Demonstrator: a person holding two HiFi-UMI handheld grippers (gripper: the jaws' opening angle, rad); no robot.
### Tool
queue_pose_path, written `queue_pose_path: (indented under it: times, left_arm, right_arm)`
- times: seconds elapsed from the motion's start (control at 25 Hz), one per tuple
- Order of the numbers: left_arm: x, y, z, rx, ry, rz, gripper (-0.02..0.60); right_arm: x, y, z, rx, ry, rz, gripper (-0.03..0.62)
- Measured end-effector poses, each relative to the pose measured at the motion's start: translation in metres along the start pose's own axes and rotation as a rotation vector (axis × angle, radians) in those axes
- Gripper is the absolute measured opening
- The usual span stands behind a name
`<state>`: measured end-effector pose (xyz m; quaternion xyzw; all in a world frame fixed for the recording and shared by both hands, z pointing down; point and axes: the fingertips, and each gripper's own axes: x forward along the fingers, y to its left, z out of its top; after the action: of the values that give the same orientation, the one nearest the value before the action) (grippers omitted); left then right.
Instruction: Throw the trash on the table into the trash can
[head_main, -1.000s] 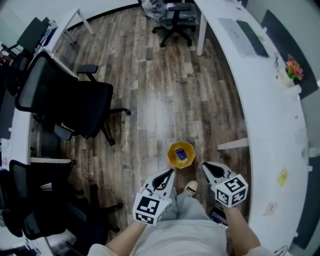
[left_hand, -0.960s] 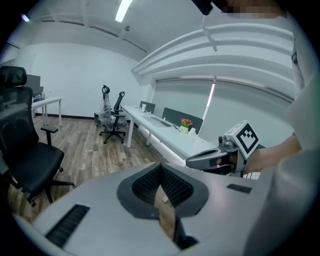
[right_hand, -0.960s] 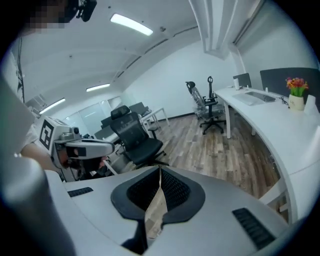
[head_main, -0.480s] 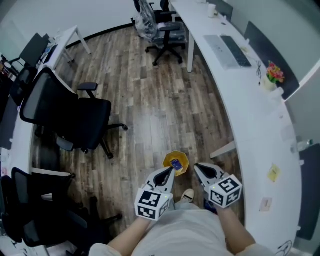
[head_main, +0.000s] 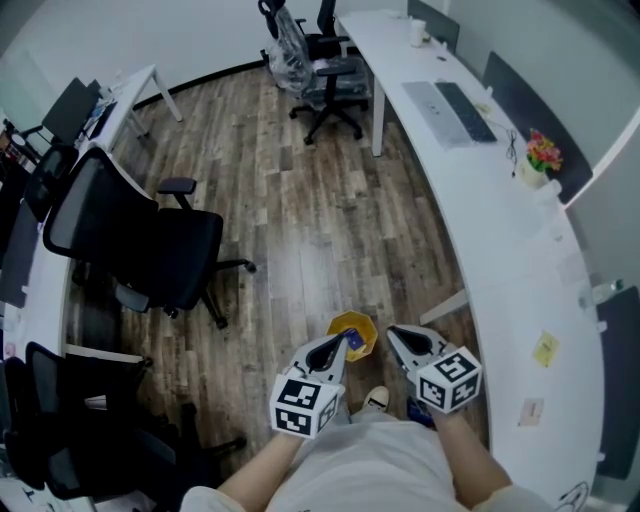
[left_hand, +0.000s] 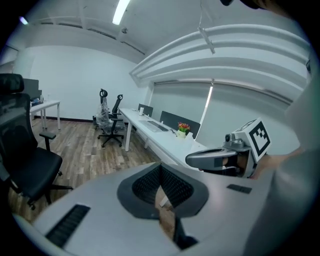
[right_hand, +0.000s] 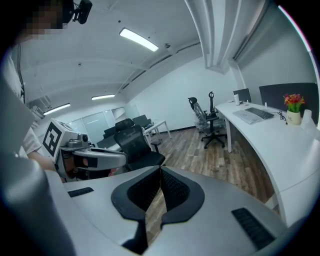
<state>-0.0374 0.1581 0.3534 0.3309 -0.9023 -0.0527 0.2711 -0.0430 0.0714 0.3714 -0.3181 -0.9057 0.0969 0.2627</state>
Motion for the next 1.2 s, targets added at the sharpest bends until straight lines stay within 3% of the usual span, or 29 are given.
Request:
queue_pose_path:
  times: [0.2, 0.44, 0.68, 0.88, 1.2]
  left_arm:
    - [0.002, -0.014, 0.010, 0.057, -0.032, -0.045, 0.000]
    - [0.002, -0.024, 0.016, 0.056, -0.042, -0.094, 0.000]
    - [0.020, -0.054, 0.015, 0.111, -0.021, -0.195, 0.000]
    - [0.046, -0.098, 0.011, 0.133, 0.008, -0.316, 0.000]
    - [0.073, -0.204, 0.000, 0.234, 0.080, -0.575, 0.000]
  right_arm:
    - [-0.006, -0.002, 0.003, 0.005, -0.014, -0.005, 0.034]
    - [-0.016, -0.007, 0.000, 0.019, -0.026, -0.043, 0.034]
    - [-0.050, -0.027, -0.003, 0.044, -0.073, -0.137, 0.034]
    - [-0.111, -0.064, -0.017, 0.093, -0.128, -0.306, 0.034]
    - [-0.266, -0.103, -0.070, 0.217, -0.223, -0.687, 0.034]
